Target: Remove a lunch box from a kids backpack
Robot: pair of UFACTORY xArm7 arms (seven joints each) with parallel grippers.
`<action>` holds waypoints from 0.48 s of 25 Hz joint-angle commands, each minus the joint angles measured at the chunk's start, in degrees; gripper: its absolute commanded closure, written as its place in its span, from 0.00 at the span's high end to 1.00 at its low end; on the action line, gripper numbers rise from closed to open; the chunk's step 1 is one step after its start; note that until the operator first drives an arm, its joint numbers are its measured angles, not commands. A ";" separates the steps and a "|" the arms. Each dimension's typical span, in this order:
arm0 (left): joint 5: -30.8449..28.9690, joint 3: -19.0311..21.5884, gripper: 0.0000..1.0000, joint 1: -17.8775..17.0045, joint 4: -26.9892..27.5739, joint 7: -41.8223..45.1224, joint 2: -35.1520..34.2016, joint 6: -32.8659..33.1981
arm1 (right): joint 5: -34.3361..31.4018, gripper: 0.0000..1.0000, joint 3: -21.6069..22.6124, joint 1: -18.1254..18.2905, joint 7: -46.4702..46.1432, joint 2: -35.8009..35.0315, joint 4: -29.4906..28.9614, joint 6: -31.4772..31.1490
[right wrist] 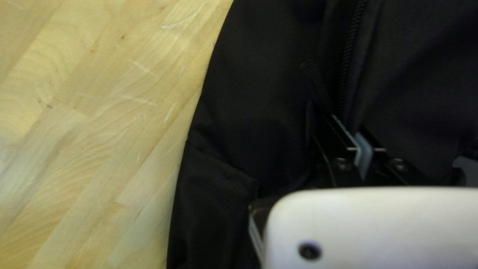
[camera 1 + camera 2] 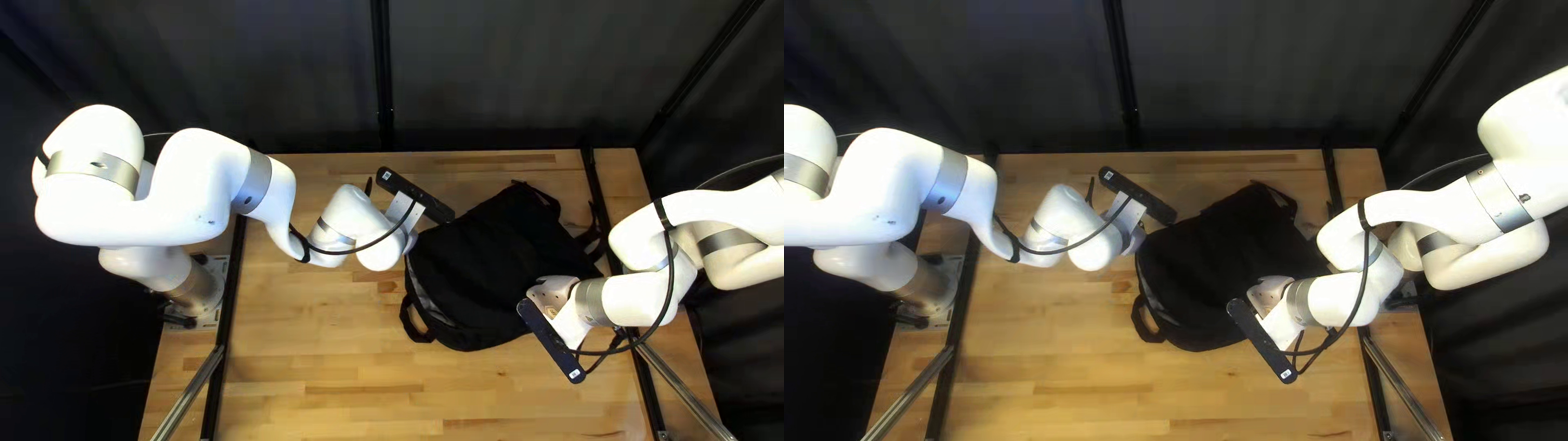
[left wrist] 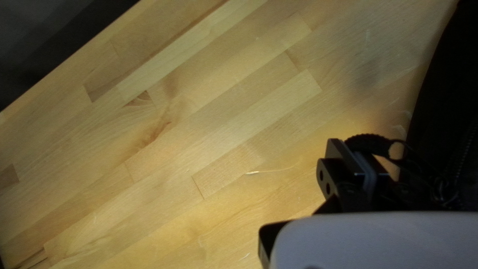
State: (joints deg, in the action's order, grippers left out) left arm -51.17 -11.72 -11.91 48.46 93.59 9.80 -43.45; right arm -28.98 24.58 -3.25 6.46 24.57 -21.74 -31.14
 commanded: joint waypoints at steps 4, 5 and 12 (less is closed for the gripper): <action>0.25 0.65 0.00 -0.81 -0.23 0.91 0.01 -0.76 | 0.16 1.00 7.44 1.74 10.39 -6.81 -14.21 -15.21; 0.35 0.69 0.00 -0.84 -0.22 0.91 0.04 -0.81 | -0.58 1.00 8.39 2.23 12.17 -8.24 -16.07 -16.90; 0.67 1.92 0.00 -2.45 -2.38 2.34 -2.66 -3.49 | -12.31 1.00 12.00 2.94 28.81 -26.16 -30.11 -27.51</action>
State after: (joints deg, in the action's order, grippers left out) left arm -50.52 -10.31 -13.71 46.95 95.18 8.04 -46.06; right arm -36.01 36.04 -0.14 29.50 5.62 -46.73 -55.43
